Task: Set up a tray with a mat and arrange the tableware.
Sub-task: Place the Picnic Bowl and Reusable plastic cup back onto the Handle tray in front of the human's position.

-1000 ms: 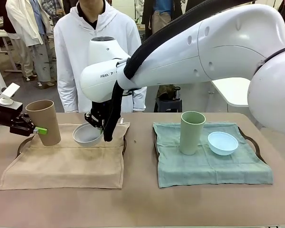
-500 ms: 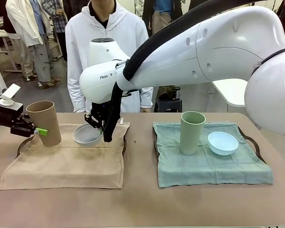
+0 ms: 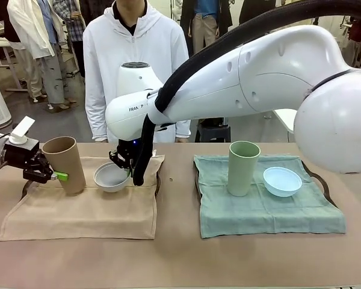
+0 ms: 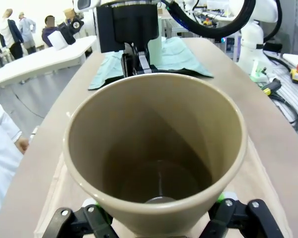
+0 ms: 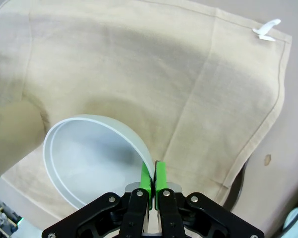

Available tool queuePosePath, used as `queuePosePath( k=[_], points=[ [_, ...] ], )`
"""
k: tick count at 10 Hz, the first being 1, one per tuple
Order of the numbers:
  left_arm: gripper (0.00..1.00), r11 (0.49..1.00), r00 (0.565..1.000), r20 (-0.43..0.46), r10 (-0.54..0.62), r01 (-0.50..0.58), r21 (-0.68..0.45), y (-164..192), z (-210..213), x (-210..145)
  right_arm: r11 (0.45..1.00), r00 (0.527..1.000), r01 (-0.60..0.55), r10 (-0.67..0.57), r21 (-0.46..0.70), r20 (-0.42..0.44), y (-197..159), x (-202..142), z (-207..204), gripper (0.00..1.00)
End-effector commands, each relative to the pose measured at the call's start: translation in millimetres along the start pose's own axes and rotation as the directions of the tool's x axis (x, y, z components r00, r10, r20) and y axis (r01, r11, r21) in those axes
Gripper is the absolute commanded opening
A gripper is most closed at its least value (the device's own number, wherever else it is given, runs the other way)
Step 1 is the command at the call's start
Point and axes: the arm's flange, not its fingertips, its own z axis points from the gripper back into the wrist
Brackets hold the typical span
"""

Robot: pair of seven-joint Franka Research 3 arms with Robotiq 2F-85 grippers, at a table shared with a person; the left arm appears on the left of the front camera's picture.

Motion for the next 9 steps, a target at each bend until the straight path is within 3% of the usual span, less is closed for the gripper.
queuePosePath(
  k=[1, 2, 3, 4, 5, 6, 7, 8, 9],
  points=[
    [0.85, 1.0, 1.0, 0.022, -0.02, 0.02, 0.015, 10.4, -5.5, -8.8, 0.999, 1.0, -0.016, 0.017, 0.05, -0.009, -3.8, 5.8, -5.0, 0.04],
    [0.85, 1.0, 1.0, 0.023, -0.015, 0.015, 0.013, 12.2, -8.0, -11.9, 0.999, 1.0, -0.017, 0.017, 0.048, -0.016, -4.6, 6.9, -7.7, 0.04],
    [0.85, 1.0, 1.0, 0.022, -0.018, 0.018, 0.014, 12.0, -9.6, -12.4, 0.999, 0.999, -0.022, 0.023, 0.047, -0.025, -4.6, 6.6, -10.5, 0.19],
    [1.0, 1.0, 1.0, 0.023, -0.013, 0.013, 0.013, 11.9, -8.9, -11.6, 0.999, 0.999, -0.025, 0.027, 0.044, -0.027, -4.8, 6.1, -9.9, 0.63],
    [1.0, 1.0, 1.0, 0.022, -0.008, 0.008, 0.012, 12.2, -7.2, -10.4, 0.999, 0.999, -0.021, 0.022, 0.032, -0.027, -3.4, 4.8, -5.5, 0.78],
    [1.0, 1.0, 1.0, 0.018, 0.005, -0.006, 0.009, 10.2, -4.4, -8.2, 1.0, 1.0, -0.019, 0.019, 0.012, -0.024, -0.6, 0.6, 3.7, 0.28],
    [1.0, 0.998, 0.998, 0.016, 0.059, -0.059, 0.005, 9.1, -0.2, -6.4, 1.0, 1.0, -0.016, 0.016, -0.008, -0.022, 2.4, -3.7, 13.6, 0.97],
    [1.0, 0.996, 0.996, -0.011, 0.091, -0.091, 0.004, 8.7, 6.7, -4.2, 0.999, 1.0, -0.012, 0.011, -0.043, -0.022, 6.5, -13.8, 28.8, 0.47],
    [1.0, 0.991, 0.99, -0.051, 0.13, -0.129, 0.017, 8.2, 16.9, -3.1, 0.998, 1.0, -0.004, 0.003, -0.059, -0.011, 7.6, -18.9, 39.1, 1.0]
  ],
)
